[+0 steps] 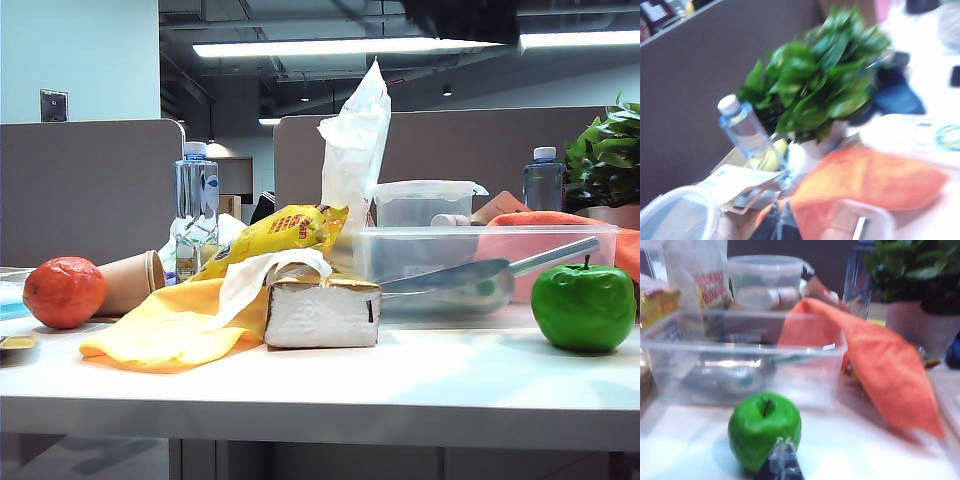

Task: Pick up the metal ice scoop from the table and place it inside the transparent plastic box.

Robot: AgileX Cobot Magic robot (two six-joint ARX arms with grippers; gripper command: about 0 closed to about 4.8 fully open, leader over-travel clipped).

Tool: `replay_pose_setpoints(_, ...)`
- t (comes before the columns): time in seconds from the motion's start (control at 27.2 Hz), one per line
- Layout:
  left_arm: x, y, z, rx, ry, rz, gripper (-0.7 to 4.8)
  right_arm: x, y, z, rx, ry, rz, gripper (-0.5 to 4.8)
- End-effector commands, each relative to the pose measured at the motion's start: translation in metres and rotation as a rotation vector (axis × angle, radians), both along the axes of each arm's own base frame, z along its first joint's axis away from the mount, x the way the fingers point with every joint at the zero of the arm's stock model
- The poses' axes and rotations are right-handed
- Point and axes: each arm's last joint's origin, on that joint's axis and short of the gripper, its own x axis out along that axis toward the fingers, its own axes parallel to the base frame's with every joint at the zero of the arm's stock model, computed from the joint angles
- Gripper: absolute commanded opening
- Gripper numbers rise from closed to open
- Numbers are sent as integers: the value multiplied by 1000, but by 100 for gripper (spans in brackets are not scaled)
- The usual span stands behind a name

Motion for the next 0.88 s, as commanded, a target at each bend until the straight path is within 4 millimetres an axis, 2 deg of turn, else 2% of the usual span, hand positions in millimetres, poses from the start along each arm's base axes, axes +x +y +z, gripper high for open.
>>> replay_pose_setpoints(0.04,-19,20,39,-61,20,-3,-6,0,0,3,6,-24,0,-1)
replay_pose_setpoints(0.22,-57,59,106,-169,-73,-16,-6,0,-1,3,6,-23,-11,-1)
replay_pose_setpoints(0.4,-104,99,160,-276,-142,-32,-6,1,-9,3,5,-23,-97,-1)
replay_pose_setpoints(0.66,-169,162,205,-272,-210,-46,-6,1,-23,3,3,-23,-245,-1)
replay_pose_setpoints(0.77,-196,192,215,-290,-225,-53,-6,1,-23,3,3,-23,-244,-1)
replay_pose_setpoints(0.88,-223,226,215,-312,-241,-43,-6,1,-23,3,3,-23,-241,-1)
